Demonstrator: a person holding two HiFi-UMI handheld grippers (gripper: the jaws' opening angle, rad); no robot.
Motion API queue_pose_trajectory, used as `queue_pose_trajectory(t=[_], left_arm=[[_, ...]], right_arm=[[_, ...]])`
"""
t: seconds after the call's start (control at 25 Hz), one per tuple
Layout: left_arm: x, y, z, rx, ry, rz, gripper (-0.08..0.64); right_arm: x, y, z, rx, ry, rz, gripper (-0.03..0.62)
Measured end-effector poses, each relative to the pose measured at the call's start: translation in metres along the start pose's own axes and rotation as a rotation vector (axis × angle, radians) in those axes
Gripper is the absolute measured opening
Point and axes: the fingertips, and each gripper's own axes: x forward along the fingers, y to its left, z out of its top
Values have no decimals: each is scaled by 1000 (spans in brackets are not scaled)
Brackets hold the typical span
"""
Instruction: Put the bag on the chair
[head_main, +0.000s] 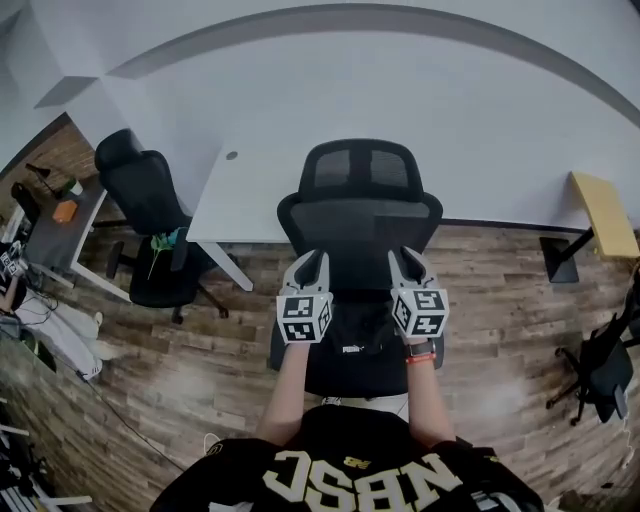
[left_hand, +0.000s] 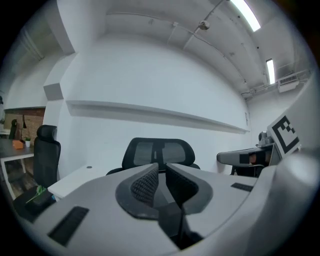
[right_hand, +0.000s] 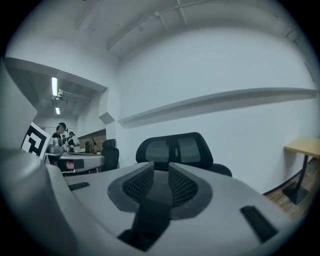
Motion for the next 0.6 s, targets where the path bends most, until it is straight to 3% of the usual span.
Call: queue_pose_trajectory(t=[0.24, 0.6], left_arm=[[0, 0, 27, 37, -39, -11, 22], [1, 10, 41, 3, -77, -22, 14]], right_arm=[[-2, 8, 31, -9, -70, -11, 13], [5, 12, 47, -34, -92, -10, 9]])
